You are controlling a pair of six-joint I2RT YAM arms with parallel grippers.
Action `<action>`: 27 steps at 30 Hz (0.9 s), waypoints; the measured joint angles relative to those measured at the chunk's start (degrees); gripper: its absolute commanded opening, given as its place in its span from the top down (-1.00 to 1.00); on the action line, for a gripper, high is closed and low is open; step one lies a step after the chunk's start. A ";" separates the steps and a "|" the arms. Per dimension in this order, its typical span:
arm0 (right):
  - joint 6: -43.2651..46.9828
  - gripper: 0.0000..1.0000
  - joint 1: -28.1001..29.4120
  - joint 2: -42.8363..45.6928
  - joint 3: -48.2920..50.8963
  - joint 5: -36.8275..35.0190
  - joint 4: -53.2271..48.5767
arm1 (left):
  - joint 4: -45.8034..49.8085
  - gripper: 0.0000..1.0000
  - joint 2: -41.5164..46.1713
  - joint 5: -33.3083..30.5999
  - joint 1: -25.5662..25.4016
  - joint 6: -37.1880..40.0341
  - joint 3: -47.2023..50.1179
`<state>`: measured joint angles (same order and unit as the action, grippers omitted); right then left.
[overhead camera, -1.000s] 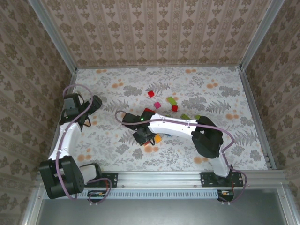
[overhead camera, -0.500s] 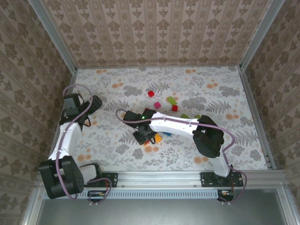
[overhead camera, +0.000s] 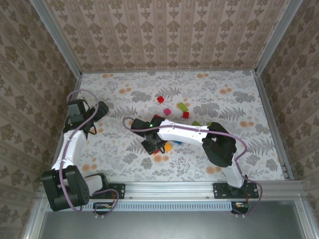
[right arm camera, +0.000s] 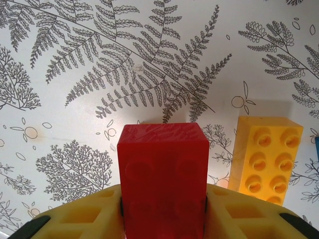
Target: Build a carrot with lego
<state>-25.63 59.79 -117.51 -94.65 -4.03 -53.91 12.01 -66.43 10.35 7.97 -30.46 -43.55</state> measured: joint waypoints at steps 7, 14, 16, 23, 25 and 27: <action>0.07 0.12 -0.07 -0.74 0.00 0.04 0.15 | 0.00 -0.97 0.00 0.00 0.00 0.00 0.00; 0.22 0.00 -0.07 -0.96 0.00 0.07 1.09 | 0.00 -0.97 -0.37 0.00 0.00 0.00 0.00; 0.24 -0.04 -0.07 -0.94 0.00 0.13 1.14 | 0.00 -0.97 -0.37 0.00 0.00 0.00 0.00; 0.26 -0.07 -0.07 -0.94 0.00 0.24 1.27 | 0.00 -0.97 -0.37 0.02 0.00 0.00 0.00; 0.26 -0.04 -0.07 -0.94 0.02 0.24 1.27 | 0.00 -0.97 -0.37 0.02 0.00 0.00 0.00; 0.26 -0.02 -0.07 -0.94 0.17 0.22 1.38 | 0.00 -0.97 -0.37 0.02 0.00 0.00 0.00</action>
<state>-25.36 59.72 -118.45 -94.48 -3.81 -52.53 12.01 -66.81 10.37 7.97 -30.46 -43.55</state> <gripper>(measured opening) 0.518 0.986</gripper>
